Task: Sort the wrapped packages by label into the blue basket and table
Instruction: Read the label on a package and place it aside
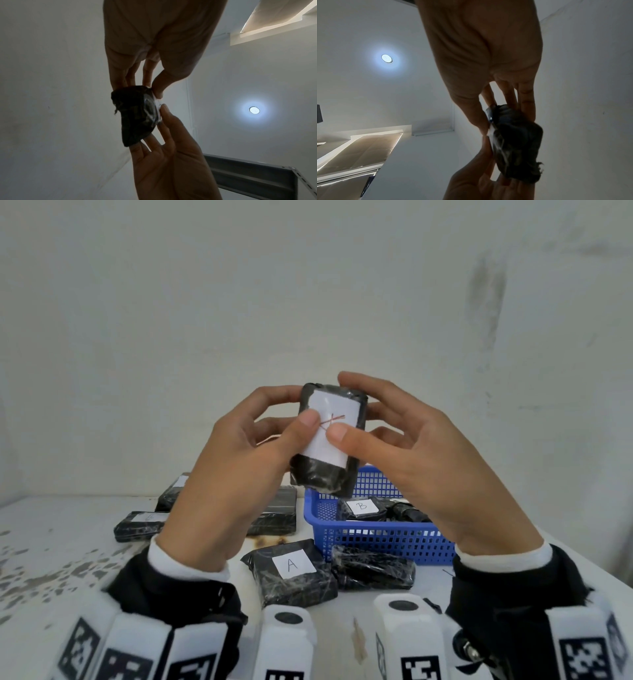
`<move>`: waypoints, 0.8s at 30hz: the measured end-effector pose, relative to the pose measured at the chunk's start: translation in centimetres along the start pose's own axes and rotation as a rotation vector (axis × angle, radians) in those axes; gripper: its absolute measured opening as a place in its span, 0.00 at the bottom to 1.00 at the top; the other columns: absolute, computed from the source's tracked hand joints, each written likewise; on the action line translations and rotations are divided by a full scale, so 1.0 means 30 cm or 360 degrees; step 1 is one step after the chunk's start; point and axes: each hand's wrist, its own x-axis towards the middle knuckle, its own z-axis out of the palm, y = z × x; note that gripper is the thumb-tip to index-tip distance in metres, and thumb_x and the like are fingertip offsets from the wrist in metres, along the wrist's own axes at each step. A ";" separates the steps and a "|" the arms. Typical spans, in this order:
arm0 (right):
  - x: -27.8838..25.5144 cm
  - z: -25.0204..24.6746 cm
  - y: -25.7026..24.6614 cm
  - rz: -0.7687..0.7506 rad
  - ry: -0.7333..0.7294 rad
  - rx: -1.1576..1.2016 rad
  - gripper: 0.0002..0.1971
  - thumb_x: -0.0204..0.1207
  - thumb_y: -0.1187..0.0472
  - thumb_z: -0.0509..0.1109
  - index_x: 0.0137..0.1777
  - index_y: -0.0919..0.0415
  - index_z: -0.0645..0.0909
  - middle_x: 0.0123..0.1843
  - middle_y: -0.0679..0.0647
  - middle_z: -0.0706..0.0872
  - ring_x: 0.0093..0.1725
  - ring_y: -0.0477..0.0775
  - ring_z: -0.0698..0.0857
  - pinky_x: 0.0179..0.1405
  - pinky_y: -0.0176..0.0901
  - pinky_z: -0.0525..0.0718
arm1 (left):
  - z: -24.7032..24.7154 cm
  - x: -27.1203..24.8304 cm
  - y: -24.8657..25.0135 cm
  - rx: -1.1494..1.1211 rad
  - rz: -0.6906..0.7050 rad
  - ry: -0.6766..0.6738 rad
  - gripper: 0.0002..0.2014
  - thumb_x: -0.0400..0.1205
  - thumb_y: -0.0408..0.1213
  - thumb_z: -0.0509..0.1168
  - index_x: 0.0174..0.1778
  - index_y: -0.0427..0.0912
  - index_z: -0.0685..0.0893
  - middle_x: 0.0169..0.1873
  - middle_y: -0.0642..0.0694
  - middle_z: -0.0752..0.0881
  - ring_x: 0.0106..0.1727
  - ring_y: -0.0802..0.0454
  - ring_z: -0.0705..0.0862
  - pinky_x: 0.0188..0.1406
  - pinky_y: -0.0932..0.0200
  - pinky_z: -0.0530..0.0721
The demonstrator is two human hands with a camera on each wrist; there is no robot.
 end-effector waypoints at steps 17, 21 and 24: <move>0.004 -0.011 -0.001 -0.0038 0.0052 0.0054 0.24 0.79 0.59 0.74 0.69 0.32 0.78 0.50 0.54 0.90 0.43 0.51 0.91 0.51 0.47 0.91 | -0.005 0.003 -0.003 -0.0043 -0.0067 0.0070 0.18 0.75 0.47 0.67 0.55 0.40 0.82 0.32 0.43 0.91 0.37 0.43 0.92 0.36 0.50 0.92; 0.000 -0.016 -0.010 -0.0007 0.0072 0.0056 0.21 0.76 0.57 0.76 0.68 0.39 0.82 0.45 0.58 0.91 0.33 0.46 0.85 0.43 0.37 0.88 | -0.006 -0.001 0.007 0.0040 -0.0015 0.0117 0.18 0.70 0.53 0.68 0.52 0.46 0.86 0.37 0.44 0.93 0.43 0.45 0.92 0.55 0.49 0.89; 0.005 -0.016 -0.005 0.0023 0.0114 0.0121 0.17 0.76 0.55 0.76 0.64 0.43 0.83 0.37 0.55 0.90 0.33 0.48 0.87 0.41 0.38 0.88 | -0.013 -0.005 0.015 0.0068 -0.0023 0.0060 0.23 0.64 0.53 0.70 0.55 0.51 0.86 0.42 0.44 0.93 0.52 0.43 0.91 0.63 0.49 0.83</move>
